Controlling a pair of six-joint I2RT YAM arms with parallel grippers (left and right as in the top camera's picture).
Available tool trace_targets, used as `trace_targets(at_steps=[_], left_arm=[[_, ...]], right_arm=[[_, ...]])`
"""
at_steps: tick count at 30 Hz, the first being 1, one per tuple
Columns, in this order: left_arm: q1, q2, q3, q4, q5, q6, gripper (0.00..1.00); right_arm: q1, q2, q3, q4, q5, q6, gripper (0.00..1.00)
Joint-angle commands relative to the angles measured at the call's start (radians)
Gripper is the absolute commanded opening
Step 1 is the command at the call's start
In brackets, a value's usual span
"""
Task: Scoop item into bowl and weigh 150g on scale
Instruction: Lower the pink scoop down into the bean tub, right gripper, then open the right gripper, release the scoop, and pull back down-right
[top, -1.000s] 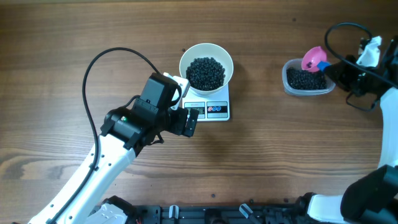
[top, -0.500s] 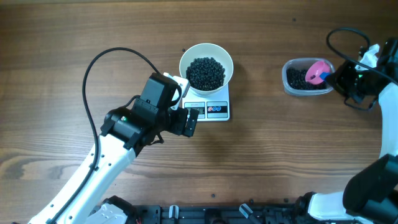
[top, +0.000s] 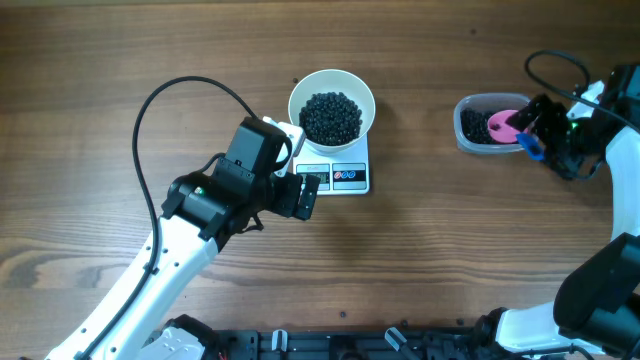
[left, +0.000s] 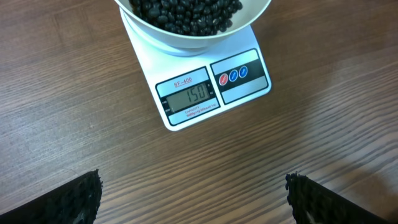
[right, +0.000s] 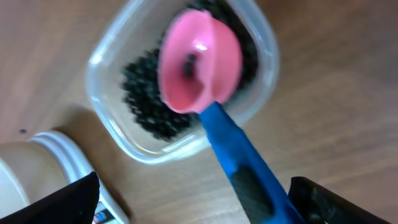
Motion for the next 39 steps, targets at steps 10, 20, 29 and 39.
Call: trace_targets(at_steps=[10, 20, 29, 39], left_arm=[[0.003, -0.007, 0.019, 0.0, 0.008, 0.023, 1.0], [0.003, -0.007, 0.019, 0.0, 0.008, 0.023, 1.0], [0.003, -0.007, 0.019, 0.0, 0.008, 0.023, 1.0], [0.003, -0.007, 0.019, 0.0, 0.008, 0.023, 1.0]], right_arm=[[0.003, -0.034, 0.005, -0.213, 0.378, 0.045, 1.0], [0.003, -0.334, 0.005, -0.262, 0.207, -0.128, 1.0], [0.003, -0.686, 0.005, -0.277, 0.081, -0.183, 1.0], [0.003, -0.878, 0.005, -0.31, 0.08, -0.122, 1.0]])
